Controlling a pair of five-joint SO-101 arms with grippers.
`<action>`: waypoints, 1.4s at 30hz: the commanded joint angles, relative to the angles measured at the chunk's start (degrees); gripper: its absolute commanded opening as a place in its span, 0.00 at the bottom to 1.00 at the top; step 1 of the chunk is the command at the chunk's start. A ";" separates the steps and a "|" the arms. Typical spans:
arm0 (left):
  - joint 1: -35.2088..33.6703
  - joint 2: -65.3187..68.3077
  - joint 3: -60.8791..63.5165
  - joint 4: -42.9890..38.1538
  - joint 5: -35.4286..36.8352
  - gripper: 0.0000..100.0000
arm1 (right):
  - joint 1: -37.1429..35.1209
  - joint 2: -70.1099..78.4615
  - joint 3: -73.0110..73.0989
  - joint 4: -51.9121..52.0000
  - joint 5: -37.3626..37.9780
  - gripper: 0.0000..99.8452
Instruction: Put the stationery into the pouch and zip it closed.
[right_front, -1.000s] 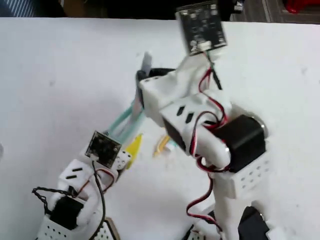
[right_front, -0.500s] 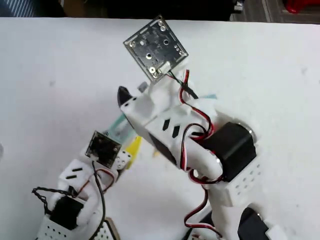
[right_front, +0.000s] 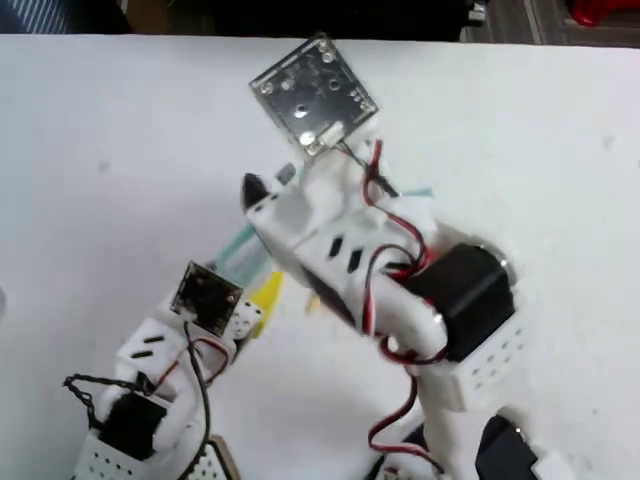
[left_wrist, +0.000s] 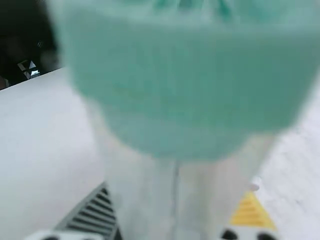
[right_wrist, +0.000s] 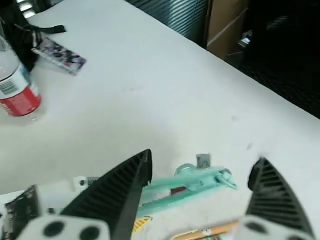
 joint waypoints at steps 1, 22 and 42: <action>-7.16 0.13 -0.62 -2.73 7.03 0.17 | 10.07 0.13 -0.26 -2.15 0.53 0.21; -10.15 0.13 -0.35 -3.87 10.90 0.17 | 25.63 32.40 21.27 -17.36 -13.45 0.19; -10.15 0.13 -0.18 -4.66 10.81 0.17 | 25.71 47.87 21.63 -24.75 -24.09 0.18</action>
